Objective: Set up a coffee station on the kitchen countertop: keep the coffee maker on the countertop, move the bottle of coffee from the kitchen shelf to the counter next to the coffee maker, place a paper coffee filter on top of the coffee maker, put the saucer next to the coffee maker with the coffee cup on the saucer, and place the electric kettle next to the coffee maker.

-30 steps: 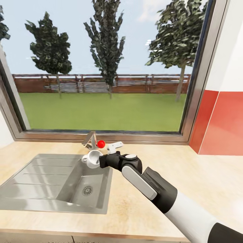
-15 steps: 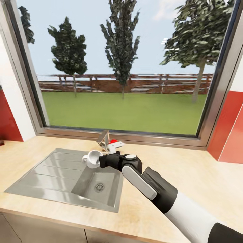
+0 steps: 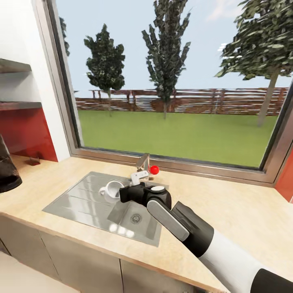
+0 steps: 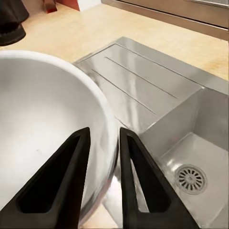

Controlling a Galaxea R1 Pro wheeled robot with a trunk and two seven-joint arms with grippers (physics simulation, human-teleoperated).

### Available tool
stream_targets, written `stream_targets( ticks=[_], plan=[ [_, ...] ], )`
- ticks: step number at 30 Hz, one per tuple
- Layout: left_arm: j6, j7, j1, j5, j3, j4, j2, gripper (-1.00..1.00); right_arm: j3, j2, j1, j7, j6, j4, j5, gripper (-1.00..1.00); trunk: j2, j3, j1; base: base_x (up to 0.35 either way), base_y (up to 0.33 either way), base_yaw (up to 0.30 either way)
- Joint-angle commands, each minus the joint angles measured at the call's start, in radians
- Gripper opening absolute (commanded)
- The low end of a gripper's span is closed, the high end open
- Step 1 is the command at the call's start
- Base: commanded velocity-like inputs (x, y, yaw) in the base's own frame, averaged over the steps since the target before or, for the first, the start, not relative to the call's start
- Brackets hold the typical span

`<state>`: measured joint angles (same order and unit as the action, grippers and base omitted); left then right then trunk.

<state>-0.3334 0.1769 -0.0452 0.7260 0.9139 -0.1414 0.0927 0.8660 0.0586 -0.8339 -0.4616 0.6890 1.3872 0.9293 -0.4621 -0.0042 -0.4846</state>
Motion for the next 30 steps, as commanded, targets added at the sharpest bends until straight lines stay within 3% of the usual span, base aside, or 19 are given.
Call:
stream_targets(
  ticks=[1,6,10,13,18,30],
  plan=[
    [-0.006,0.006,-0.027,0.01,0.007,0.002,0.0,1.0,0.001,0.0,-0.001,-0.008,0.0,0.001,0.011,-1.0,-0.001,-0.001,0.0,-0.18,0.097,0.278],
    [-0.015,0.004,-0.102,0.006,0.009,0.001,-0.001,1.0,0.001,-0.001,-0.001,-0.008,0.001,0.001,0.011,-1.0,-0.001,-0.001,0.0,-0.075,0.04,0.278],
    [-0.08,-0.008,-0.135,-0.004,0.009,0.0,-0.001,1.0,0.001,-0.002,-0.001,-0.008,0.001,0.001,0.011,-1.0,-0.001,-0.001,0.0,-0.012,0.006,0.278],
    [-0.148,-0.042,-0.143,-0.043,0.01,0.0,0.002,1.0,0.001,-0.002,-0.001,-0.007,0.001,0.001,0.011,-1.0,-0.001,-0.001,0.0,-0.003,0.001,0.278],
    [-0.183,-0.089,-0.14,-0.129,0.01,0.0,0.005,1.0,0.001,-0.003,-0.001,-0.007,0.002,0.001,0.011,-1.0,-0.001,-0.001,0.0,-0.001,0.0,0.278],
    [-0.21,-0.098,-0.126,-0.207,0.009,0.0,0.019,1.0,0.001,0.0,-0.001,-0.007,0.048,0.001,0.011,-1.0,-0.001,-0.001,0.0,0.0,0.0,0.278]
  ],
)
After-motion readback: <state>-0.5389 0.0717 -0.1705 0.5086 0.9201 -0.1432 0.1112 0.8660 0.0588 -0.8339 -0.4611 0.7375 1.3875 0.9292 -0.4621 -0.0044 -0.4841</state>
